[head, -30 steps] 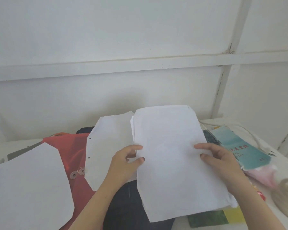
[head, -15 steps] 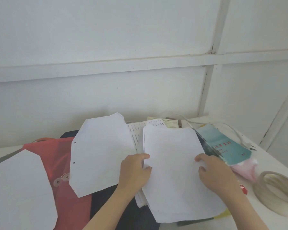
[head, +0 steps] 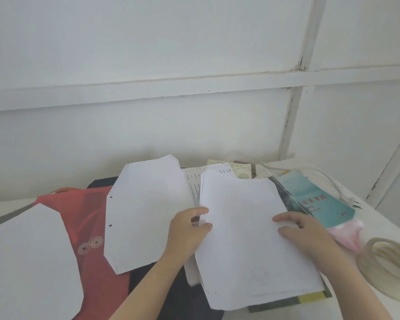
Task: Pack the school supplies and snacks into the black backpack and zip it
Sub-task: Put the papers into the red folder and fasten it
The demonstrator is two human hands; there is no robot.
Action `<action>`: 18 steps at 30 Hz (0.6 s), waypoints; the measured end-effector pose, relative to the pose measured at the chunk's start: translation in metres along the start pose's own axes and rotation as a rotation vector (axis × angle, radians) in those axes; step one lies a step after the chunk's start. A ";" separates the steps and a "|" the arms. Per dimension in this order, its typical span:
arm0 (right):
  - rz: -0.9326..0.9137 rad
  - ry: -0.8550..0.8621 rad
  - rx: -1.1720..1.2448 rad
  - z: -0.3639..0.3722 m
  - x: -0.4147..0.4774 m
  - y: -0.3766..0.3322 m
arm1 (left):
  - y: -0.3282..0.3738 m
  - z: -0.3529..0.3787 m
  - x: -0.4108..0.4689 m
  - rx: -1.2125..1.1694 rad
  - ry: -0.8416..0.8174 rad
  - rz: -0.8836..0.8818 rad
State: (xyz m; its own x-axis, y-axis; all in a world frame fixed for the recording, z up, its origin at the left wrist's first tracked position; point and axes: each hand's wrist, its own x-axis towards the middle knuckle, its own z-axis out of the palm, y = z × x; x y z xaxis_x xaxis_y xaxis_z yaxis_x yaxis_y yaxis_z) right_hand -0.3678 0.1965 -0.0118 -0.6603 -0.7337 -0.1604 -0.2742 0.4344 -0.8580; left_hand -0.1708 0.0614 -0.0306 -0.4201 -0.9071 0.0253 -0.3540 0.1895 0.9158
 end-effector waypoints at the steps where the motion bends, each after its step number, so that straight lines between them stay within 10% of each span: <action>1: 0.023 -0.019 0.070 -0.001 -0.001 -0.002 | 0.000 0.000 0.000 -0.018 -0.002 -0.008; 9: -0.013 -0.223 0.106 -0.004 0.000 -0.010 | -0.002 0.000 0.001 -0.158 -0.009 -0.081; 18: -0.184 -0.072 0.332 -0.010 -0.002 -0.026 | -0.001 -0.007 0.003 -0.274 -0.072 -0.110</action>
State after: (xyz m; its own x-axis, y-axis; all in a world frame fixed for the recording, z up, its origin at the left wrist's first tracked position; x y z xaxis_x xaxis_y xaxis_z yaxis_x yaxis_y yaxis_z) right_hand -0.3660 0.1918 0.0157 -0.5674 -0.8234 -0.0127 -0.1344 0.1077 -0.9851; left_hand -0.1658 0.0564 -0.0286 -0.4537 -0.8856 -0.0998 -0.1662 -0.0259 0.9857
